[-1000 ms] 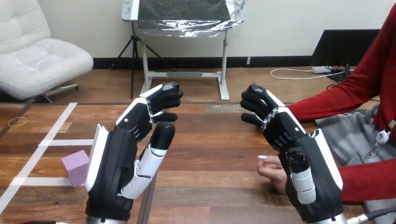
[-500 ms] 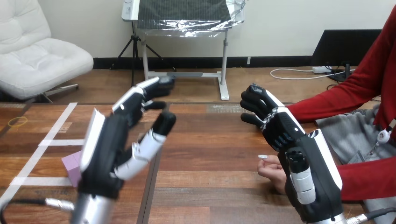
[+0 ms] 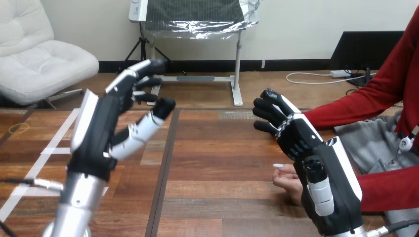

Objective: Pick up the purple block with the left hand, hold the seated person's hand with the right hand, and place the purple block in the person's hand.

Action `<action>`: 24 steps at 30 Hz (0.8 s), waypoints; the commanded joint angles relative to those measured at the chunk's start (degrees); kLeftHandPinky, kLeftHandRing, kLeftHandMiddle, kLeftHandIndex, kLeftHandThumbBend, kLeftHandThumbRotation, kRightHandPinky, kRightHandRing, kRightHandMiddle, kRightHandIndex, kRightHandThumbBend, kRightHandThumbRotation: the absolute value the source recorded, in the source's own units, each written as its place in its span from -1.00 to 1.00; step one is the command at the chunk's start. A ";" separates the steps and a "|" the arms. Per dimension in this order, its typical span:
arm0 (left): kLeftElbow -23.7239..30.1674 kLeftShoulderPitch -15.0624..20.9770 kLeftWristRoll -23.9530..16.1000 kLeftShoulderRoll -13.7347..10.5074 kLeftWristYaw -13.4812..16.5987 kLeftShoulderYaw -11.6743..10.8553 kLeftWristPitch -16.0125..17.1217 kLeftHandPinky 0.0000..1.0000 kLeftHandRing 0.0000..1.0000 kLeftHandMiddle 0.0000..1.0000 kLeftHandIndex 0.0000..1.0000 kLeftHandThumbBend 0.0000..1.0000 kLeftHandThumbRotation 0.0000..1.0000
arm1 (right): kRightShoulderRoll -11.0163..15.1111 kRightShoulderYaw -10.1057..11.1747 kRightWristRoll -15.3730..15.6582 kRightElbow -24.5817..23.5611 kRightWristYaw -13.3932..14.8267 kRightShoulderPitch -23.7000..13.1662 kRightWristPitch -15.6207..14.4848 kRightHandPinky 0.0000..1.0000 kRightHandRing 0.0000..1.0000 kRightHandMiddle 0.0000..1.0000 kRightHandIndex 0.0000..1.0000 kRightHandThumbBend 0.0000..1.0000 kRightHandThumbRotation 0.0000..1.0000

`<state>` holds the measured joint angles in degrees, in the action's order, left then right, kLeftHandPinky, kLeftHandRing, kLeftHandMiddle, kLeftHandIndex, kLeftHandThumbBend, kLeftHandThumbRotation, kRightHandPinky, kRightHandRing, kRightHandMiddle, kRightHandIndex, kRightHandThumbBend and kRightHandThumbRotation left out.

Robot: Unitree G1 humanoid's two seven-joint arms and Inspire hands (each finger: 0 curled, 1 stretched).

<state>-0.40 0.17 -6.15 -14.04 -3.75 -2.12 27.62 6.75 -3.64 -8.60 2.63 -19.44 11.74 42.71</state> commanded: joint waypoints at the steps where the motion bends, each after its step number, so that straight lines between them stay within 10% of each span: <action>1: -4.21 7.63 -1.40 -2.80 -0.32 -1.38 -1.44 0.38 0.60 0.67 0.62 0.39 0.26 | 0.17 0.15 -1.23 -1.47 -0.33 -3.14 0.37 0.67 0.76 0.77 0.82 0.53 1.00; 24: -21.73 21.74 -8.40 -10.81 -1.33 -0.19 -5.91 0.45 0.68 0.72 0.71 0.40 0.27 | 0.16 0.20 -1.91 -1.83 -0.93 -2.90 -0.30 0.65 0.75 0.76 0.82 0.53 1.00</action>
<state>-17.69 15.21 -12.79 -22.33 -4.79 -3.07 23.08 6.77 -3.67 -9.36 2.62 -20.29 11.74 42.60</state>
